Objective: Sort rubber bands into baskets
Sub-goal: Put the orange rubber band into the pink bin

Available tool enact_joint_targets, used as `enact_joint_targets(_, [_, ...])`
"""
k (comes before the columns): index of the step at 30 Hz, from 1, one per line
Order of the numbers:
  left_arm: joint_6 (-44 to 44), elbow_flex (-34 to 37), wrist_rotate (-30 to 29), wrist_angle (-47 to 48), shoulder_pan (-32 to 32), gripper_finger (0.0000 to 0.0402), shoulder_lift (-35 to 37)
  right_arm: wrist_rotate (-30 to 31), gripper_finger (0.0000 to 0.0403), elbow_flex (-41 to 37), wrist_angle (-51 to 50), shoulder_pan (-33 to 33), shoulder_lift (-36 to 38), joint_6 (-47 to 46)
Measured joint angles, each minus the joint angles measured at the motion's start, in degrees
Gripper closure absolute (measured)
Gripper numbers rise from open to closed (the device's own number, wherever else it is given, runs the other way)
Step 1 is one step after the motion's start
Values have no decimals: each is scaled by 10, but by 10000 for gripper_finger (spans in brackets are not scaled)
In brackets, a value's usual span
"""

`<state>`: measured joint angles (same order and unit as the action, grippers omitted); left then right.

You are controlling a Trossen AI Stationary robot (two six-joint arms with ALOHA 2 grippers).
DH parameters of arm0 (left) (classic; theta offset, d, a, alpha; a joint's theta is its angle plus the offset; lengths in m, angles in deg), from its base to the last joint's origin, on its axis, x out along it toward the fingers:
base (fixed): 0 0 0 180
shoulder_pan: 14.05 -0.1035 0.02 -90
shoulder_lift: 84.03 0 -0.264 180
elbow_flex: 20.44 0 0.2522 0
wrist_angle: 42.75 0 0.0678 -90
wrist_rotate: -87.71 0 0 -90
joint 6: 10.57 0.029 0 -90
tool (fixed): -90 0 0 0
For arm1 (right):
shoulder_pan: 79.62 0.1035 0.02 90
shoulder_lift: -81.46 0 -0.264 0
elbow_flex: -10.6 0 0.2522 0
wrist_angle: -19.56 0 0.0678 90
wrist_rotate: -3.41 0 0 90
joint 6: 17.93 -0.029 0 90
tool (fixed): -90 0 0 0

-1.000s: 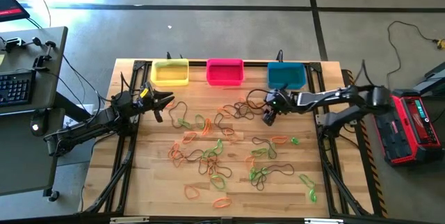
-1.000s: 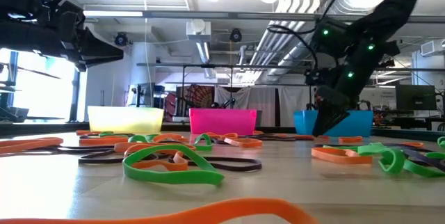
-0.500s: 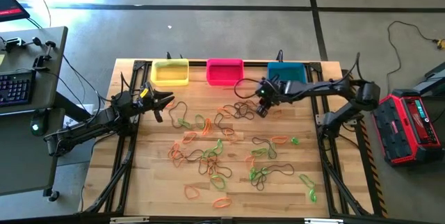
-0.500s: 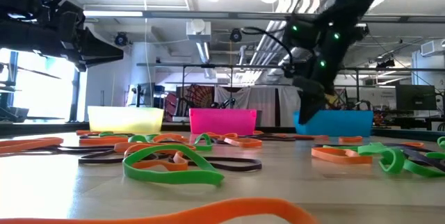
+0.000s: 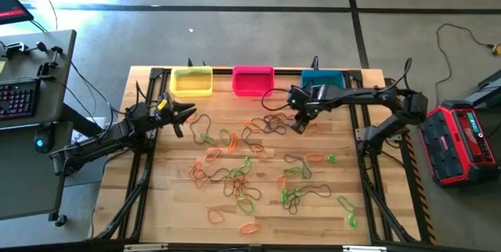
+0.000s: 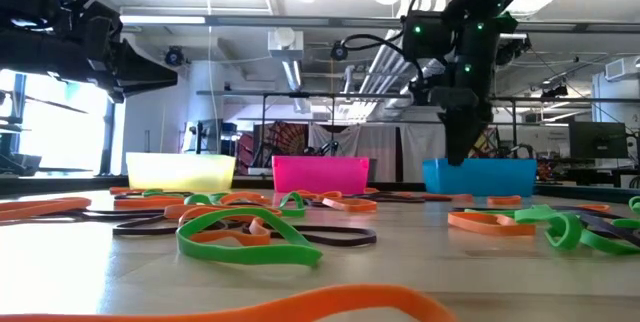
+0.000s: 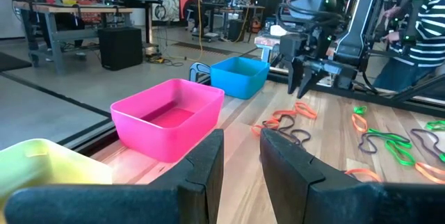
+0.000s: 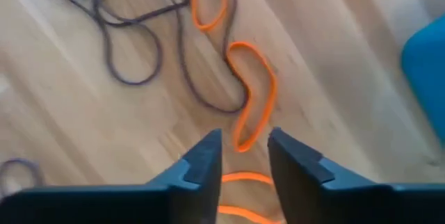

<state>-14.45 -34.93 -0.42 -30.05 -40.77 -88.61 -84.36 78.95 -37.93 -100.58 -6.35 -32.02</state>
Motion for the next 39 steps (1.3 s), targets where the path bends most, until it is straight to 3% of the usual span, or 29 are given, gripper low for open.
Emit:
enact_joint_targets(7, [0,0,0,0,0,316,0,-35,228,0,-9,-15,-7,-5])
enact_joint_targets(25, [0,0,0,0,0,316,0,-8,227,1,17,-27,-113,11])
enact_joint_targets(29, [0,0,0,0,0,316,0,-19,263,2,17,-27,-112,13])
enact_joint_targets(36, [0,0,0,0,0,316,0,-27,388,1,17,-26,-111,43])
enact_joint_targets(39, [0,0,0,0,0,316,0,-21,392,9,-2,-26,-112,58])
